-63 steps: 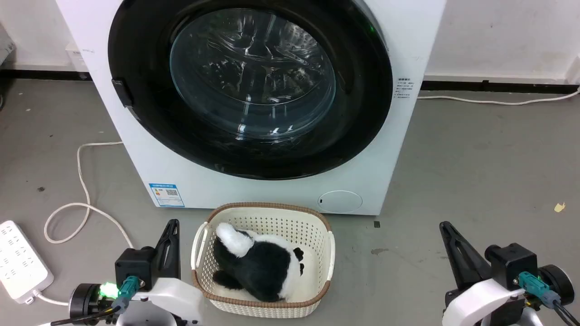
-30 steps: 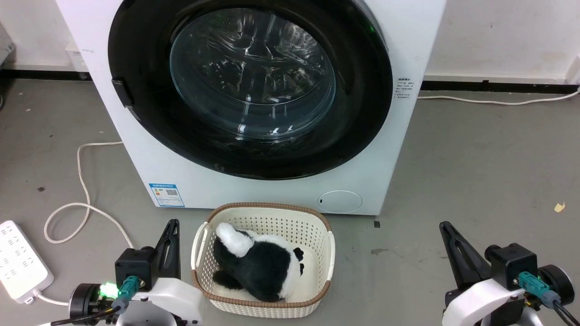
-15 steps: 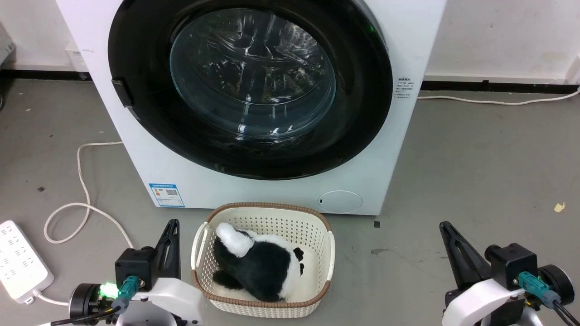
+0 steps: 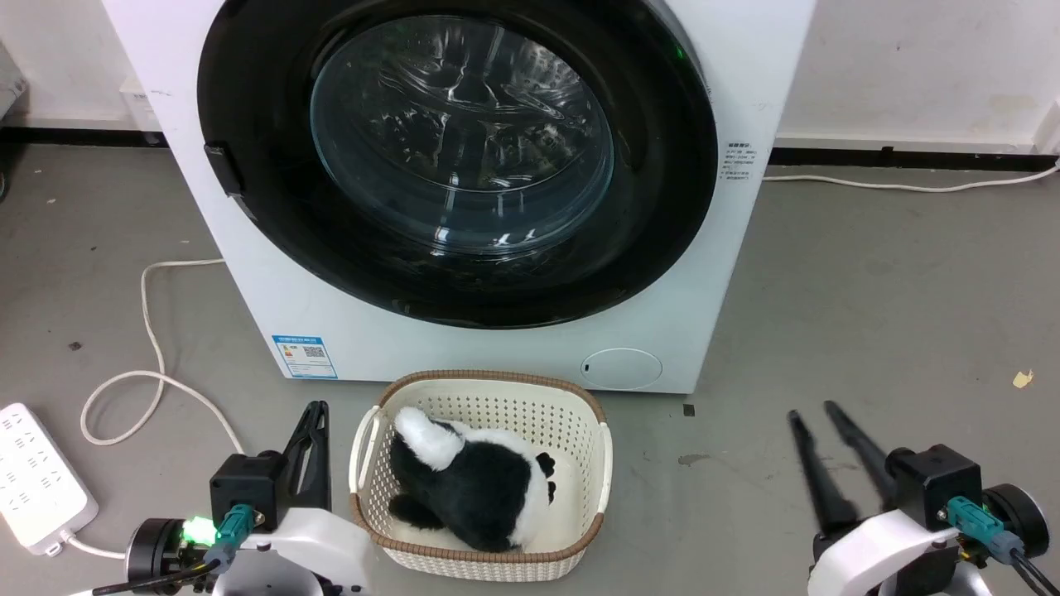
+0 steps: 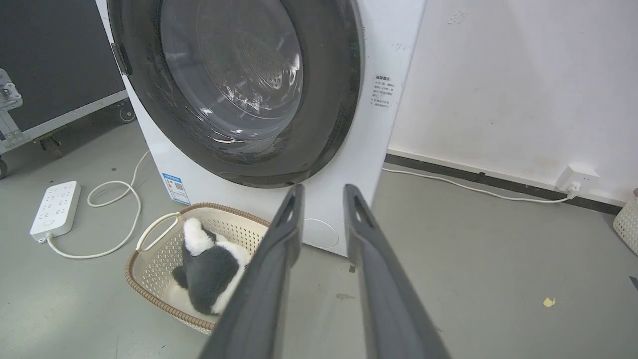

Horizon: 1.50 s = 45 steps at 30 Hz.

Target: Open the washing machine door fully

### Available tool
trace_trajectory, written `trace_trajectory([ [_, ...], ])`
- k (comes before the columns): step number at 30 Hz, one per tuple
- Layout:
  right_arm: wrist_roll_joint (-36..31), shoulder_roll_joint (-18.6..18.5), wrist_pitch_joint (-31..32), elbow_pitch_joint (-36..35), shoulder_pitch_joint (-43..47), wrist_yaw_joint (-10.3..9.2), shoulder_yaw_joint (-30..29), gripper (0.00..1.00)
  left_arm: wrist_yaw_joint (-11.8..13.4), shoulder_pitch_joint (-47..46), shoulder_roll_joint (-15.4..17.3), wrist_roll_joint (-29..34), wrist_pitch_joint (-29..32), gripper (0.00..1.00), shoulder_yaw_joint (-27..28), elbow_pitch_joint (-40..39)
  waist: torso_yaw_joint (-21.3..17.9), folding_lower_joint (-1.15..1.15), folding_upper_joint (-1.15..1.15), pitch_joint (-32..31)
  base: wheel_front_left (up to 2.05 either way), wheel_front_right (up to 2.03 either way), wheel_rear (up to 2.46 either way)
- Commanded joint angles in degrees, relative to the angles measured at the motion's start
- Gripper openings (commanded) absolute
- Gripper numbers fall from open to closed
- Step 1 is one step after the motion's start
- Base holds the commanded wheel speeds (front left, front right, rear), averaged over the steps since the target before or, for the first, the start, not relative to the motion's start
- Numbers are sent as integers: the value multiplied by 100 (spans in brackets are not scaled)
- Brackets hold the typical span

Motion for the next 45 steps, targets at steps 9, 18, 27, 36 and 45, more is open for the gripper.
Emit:
trace_trajectory([
  [9,47,2,-105,-11,10,-1,-35,100,40,17,0,-76,-106,100,-28,-27,2,0,0,32,0,0,0],
  [18,-6,4,-201,-96,-4,-1,-52,100,85,16,1,-144,-201,100,-68,-63,31,0,0,116,0,0,0],
  [27,-94,-102,-320,-210,-156,-2,-63,100,167,-101,1,-259,-321,100,-176,-177,135,0,0,409,0,0,0],
  [36,-35,-308,-413,-198,-479,-3,-30,100,238,-228,2,-341,-417,100,-283,-244,238,0,0,682,0,0,0],
  [45,272,-497,-383,-165,-1037,-3,-52,0,331,-322,2,-436,-525,100,-395,-328,372,0,0,931,0,0,0],
])
